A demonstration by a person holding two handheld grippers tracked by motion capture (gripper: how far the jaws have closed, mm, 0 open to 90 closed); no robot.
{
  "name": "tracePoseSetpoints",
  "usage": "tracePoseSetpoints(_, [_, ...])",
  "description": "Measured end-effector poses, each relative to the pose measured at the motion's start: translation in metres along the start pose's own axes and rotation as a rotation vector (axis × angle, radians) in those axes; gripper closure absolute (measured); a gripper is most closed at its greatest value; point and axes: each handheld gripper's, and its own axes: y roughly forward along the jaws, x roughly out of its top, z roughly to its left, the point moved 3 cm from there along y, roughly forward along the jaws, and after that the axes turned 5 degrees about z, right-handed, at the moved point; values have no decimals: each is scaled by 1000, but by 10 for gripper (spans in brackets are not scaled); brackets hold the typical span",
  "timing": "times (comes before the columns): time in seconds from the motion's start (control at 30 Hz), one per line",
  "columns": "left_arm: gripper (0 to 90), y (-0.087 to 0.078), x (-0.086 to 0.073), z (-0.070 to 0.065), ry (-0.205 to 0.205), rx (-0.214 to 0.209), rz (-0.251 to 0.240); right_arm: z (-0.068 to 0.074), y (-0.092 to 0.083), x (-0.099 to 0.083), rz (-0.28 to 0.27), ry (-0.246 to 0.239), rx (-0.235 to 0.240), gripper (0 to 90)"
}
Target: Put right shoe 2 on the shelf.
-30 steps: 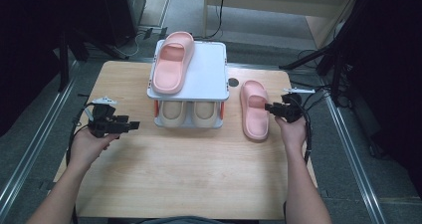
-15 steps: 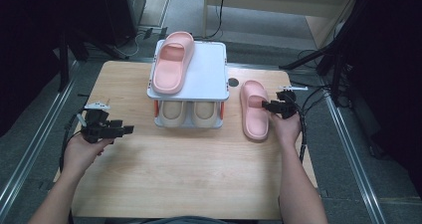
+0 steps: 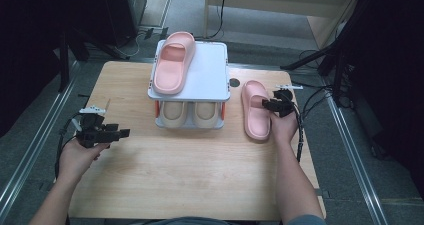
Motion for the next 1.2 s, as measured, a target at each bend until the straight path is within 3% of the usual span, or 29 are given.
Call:
tracePoseSetpoints(0.4, [393, 3, 1, -3, 9, -6, 17, 0, -1, 1, 10, 20, -50, 744])
tracePoseSetpoints(0.7, [393, 3, 1, -3, 11, -7, 17, -1, -3, 3, 23, 32, -50, 801])
tracePoseSetpoints(0.87, [393, 4, 2, -3, 10, -7, 11, -1, -5, 4, 46, 71, -40, 819])
tracePoseSetpoints(1.2, [393, 6, 4, -5, 21, -14, 19, 5, -17, 10, 39, 42, -47, 819])
